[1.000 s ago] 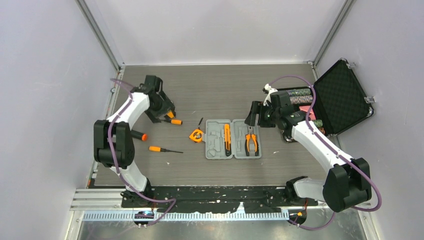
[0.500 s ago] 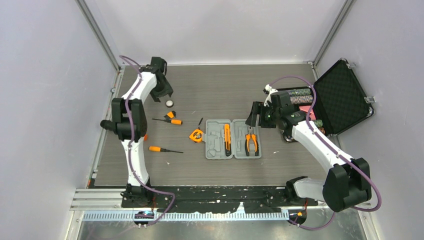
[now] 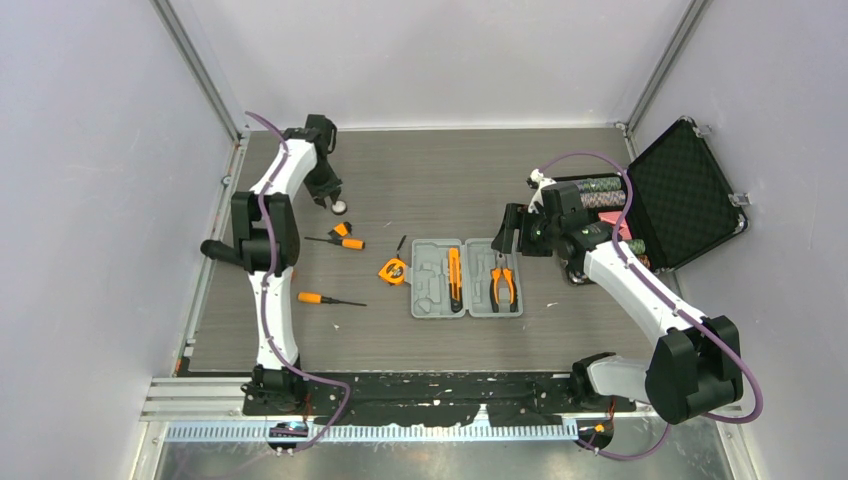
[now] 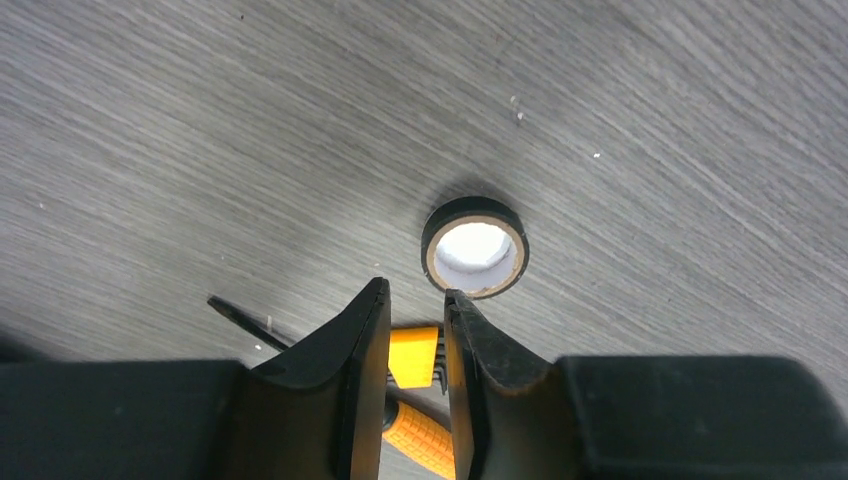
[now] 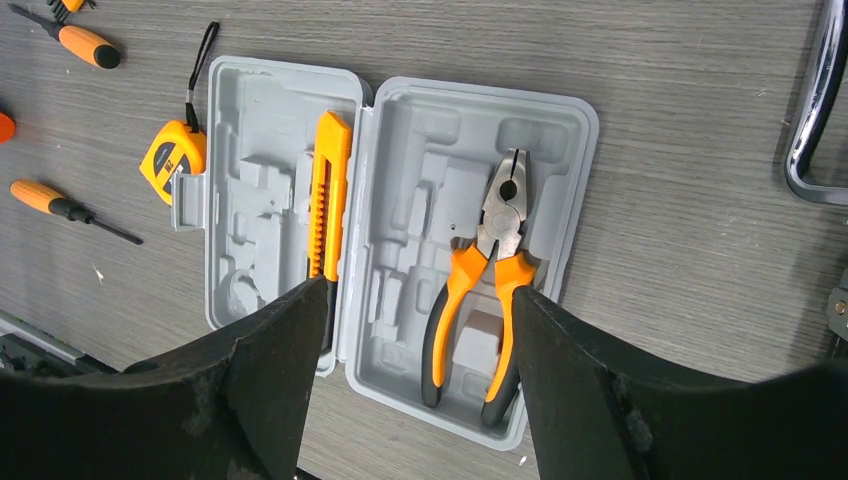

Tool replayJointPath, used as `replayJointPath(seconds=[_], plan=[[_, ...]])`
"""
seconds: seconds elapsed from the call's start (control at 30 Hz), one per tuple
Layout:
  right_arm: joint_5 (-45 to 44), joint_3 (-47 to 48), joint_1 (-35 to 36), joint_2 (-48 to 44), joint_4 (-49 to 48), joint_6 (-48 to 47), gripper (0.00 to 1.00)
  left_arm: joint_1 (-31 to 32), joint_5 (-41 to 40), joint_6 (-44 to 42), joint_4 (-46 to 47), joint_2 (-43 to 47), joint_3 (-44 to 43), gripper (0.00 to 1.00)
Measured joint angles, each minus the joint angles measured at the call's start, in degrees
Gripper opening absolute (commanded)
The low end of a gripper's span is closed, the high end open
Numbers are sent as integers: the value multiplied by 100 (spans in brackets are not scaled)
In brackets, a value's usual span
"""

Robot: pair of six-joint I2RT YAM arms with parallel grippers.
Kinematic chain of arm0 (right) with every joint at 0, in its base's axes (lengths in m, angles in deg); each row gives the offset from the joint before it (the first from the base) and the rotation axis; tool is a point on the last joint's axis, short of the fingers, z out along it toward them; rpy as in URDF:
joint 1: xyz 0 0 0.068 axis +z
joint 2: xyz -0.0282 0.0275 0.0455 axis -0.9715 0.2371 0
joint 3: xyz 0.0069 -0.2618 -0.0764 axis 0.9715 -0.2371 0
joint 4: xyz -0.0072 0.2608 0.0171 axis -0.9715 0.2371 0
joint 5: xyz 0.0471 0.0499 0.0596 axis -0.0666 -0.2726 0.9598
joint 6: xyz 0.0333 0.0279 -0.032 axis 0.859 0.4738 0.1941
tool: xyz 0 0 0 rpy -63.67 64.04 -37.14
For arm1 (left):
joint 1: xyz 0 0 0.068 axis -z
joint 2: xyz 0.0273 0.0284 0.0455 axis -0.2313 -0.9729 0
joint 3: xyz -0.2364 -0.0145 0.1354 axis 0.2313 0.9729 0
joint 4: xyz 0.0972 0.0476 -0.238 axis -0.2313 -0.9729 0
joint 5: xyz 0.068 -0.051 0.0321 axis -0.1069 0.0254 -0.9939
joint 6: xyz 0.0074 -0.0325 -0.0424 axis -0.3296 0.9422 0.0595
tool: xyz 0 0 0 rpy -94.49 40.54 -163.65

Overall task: Pack the tool kit
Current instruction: Move the tool to the center of the board.

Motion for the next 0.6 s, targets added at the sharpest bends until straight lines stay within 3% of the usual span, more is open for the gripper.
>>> replayJointPath(seconds=[0.17,0.3,0.6], plan=[[2,0,-2,0,0,0,72,0,48,4,-186,0,-66,37],[4,-2,-9,0,-2,-2,72,2,236,0,-177,0,-66,38],[4,-175,-28,-4,-2,-26,72,11,697,-20,765,2,243,41]])
